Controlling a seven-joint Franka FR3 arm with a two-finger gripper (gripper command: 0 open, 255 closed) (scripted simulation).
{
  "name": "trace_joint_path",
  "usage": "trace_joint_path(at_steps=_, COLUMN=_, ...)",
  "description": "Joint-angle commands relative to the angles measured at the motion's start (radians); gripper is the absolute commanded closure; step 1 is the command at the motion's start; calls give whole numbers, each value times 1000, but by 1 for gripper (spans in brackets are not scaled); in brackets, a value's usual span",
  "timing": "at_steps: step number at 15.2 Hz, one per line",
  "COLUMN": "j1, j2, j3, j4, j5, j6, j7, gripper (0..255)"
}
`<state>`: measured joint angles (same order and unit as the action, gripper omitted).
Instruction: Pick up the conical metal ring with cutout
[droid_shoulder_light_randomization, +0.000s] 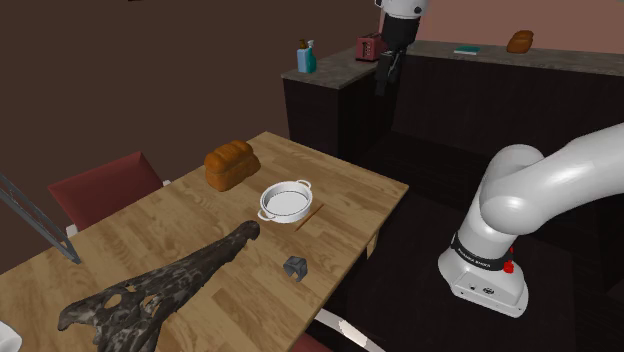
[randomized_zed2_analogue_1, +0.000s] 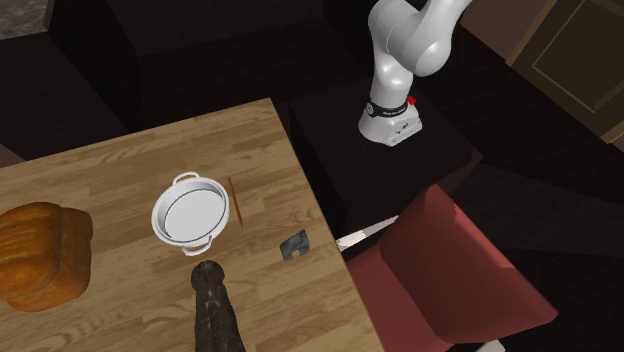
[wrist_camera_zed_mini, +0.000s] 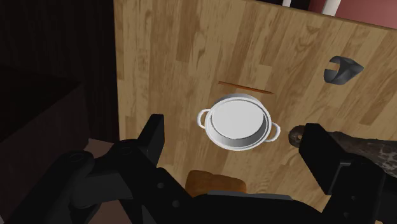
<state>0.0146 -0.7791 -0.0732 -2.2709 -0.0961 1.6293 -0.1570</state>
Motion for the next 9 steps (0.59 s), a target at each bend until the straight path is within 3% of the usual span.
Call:
trace_joint_path(at_steps=1, j1=0, j2=0, j3=0, j4=0, j5=0, j6=0, j7=0, gripper=0)
trace_joint_path(at_steps=9, j1=33, j2=85, j3=91, j4=-147, j5=63, j6=165, j7=131, gripper=0)
